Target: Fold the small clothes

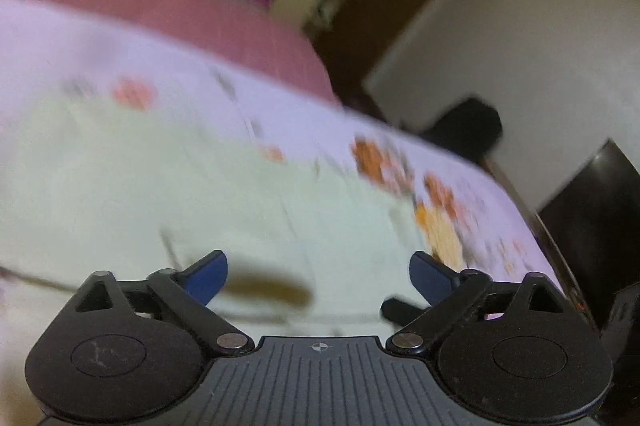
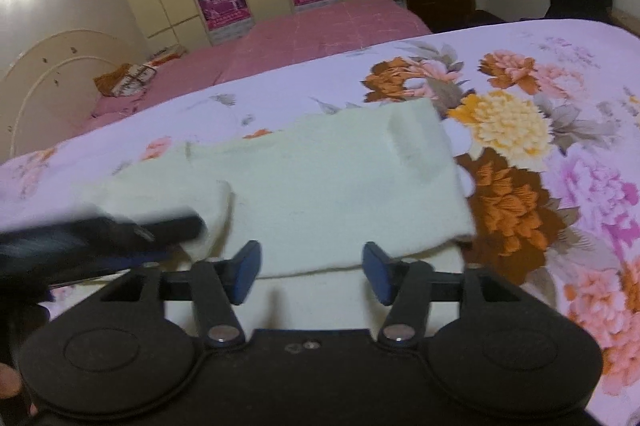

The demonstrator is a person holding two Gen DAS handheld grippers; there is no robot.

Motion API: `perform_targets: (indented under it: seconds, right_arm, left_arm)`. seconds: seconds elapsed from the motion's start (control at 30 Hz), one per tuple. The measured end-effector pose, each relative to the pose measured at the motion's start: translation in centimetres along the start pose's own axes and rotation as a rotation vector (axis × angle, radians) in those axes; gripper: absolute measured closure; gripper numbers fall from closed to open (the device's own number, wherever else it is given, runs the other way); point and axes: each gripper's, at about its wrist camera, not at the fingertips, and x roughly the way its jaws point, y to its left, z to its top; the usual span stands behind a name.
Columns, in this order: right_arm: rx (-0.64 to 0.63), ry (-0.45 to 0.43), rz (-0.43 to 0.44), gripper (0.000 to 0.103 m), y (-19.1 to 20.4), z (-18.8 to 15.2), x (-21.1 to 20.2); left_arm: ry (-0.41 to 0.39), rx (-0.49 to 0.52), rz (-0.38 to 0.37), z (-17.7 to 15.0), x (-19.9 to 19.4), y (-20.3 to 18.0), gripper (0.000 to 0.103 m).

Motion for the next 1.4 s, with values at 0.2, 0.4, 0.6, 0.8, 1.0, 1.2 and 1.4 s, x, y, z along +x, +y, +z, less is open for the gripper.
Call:
perform_targets:
  seconds: [0.2, 0.4, 0.6, 0.8, 1.0, 1.2, 1.4]
  right_arm:
    - [-0.105, 0.007, 0.042, 0.040, 3.7, -0.5, 0.9]
    - [-0.304, 0.019, 0.025, 0.040, 8.6, -2.1, 2.6]
    - [-0.510, 0.014, -0.074, 0.047, 10.9, -3.7, 4.2]
    - [-0.441, -0.036, 0.005, 0.081, 11.3, -2.2, 4.1]
    - [-0.121, -0.002, 0.085, 0.099, 7.3, 0.4, 4.4]
    - [0.147, -0.004, 0.045, 0.093, 1.6, 0.9, 4.5]
    - [0.092, 0.004, 0.032, 0.077, 1.9, 1.0, 4.6]
  left_arm:
    - [-0.069, -0.024, 0.154, 1.4, -4.1, 4.4, 0.007]
    - [-0.050, -0.140, 0.320, 0.7, -5.1, 10.7, 0.007]
    - [0.012, -0.164, 0.363, -1.2, -2.5, 13.2, 0.007]
    - [0.009, -0.132, 0.357, -1.1, -1.4, 12.9, 0.007]
    - [0.008, -0.124, 0.353, -1.0, -1.8, 12.6, 0.007]
    - [0.009, -0.114, 0.349, -1.2, -1.6, 12.4, 0.007]
    - [0.011, -0.103, 0.357, -1.2, -1.3, 12.0, 0.007]
